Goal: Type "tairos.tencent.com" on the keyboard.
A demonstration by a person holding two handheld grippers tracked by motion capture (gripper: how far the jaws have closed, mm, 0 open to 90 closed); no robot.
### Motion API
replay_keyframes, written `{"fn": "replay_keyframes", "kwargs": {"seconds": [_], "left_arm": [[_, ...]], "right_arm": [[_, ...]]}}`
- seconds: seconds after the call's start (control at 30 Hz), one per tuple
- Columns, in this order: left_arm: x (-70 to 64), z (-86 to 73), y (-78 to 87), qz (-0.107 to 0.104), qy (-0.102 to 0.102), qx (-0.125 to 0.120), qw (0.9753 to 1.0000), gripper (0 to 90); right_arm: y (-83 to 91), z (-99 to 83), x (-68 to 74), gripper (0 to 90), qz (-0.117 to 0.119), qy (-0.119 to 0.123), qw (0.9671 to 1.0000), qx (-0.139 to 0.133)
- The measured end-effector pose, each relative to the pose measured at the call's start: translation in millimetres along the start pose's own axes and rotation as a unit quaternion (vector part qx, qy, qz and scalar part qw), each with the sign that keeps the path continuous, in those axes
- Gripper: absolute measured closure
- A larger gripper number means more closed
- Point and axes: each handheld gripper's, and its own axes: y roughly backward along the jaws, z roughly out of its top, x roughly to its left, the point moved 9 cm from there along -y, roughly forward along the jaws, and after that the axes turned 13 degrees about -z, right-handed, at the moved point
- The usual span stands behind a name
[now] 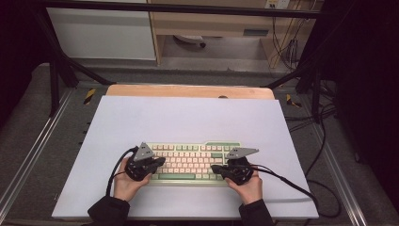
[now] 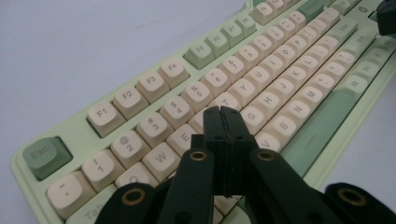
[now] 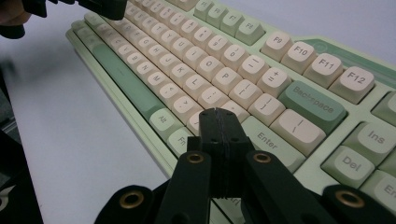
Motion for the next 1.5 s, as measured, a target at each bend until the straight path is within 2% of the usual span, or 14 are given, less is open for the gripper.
{"fn": "replay_keyframes", "kwargs": {"seconds": [0.57,1.1,1.23,1.5], "left_arm": [[8.4,-16.5,23.1,0.011,0.019,-0.009,0.9997,89.8],[10.5,-16.9,14.6,0.011,0.019,-0.006,0.9997,89.9],[10.1,-17.3,14.3,0.010,0.020,-0.006,0.9997,89.8],[9.4,-17.0,14.3,0.008,0.020,-0.007,0.9997,89.9]], "right_arm": [[0.0,-0.2,-0.1,90.0,0.000,0.001,1.0000,0.001],[-0.9,0.8,0.1,90.0,-0.001,0.002,1.0000,-0.002],[-0.7,4.5,0.2,90.0,0.003,-0.007,0.9999,-0.007],[-13.9,20.8,8.6,90.0,-0.002,-0.003,0.9999,-0.013]]}}
